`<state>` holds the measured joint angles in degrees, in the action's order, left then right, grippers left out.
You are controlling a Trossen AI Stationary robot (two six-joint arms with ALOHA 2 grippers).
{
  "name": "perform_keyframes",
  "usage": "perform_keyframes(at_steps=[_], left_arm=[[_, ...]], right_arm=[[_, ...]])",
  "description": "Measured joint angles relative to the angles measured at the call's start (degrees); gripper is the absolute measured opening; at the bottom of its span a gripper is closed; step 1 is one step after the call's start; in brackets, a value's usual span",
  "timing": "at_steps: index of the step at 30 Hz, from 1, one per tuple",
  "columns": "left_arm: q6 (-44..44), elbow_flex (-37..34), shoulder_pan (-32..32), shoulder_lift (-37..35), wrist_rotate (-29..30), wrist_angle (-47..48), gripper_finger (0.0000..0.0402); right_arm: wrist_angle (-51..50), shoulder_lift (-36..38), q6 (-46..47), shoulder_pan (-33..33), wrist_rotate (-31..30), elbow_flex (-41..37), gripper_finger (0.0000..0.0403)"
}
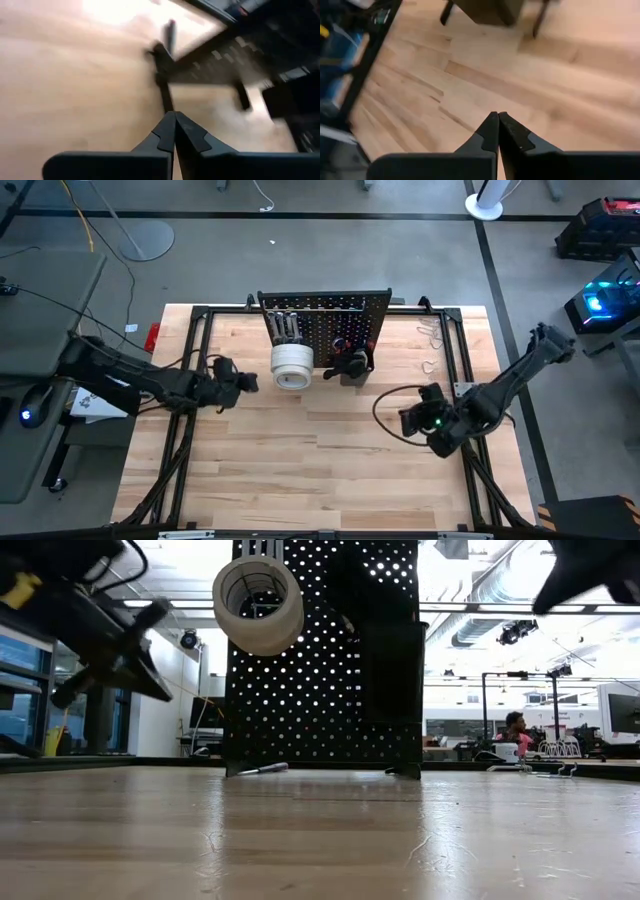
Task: Hang tools onto peg board
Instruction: Hang the screw tool onto the pegboard
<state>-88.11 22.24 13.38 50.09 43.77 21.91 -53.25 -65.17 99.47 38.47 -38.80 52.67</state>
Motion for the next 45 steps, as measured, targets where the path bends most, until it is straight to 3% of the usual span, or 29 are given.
perform_keyframes(at_steps=[5,10,14,22,32,45], left_arm=[[8.0,0.0,-9.7,0.0,-2.4,-3.2,0.0000],[17.9,0.0,-20.0,0.3,-5.9,-10.8,0.0000],[25.0,0.0,-28.4,1.6,-10.6,-18.2,0.0000],[32.7,0.0,-42.2,11.0,-31.8,-35.4,0.0000],[32.8,0.0,-45.7,19.4,-47.3,-44.9,0.0000],[31.1,0.0,-44.2,19.8,-51.0,-43.9,0.0000]], right_arm=[[11.6,0.0,12.9,1.8,-0.1,-8.9,0.0000],[32.7,0.0,8.2,1.8,0.0,-16.1,0.0000],[40.0,0.0,3.4,1.6,-0.9,-18.0,0.0000],[42.5,0.0,-2.3,1.8,-1.4,-17.0,0.0000],[44.8,0.0,-6.1,2.1,-1.5,-16.2,0.0000],[44.9,0.0,-7.3,2.1,-1.4,-16.2,0.0000]])
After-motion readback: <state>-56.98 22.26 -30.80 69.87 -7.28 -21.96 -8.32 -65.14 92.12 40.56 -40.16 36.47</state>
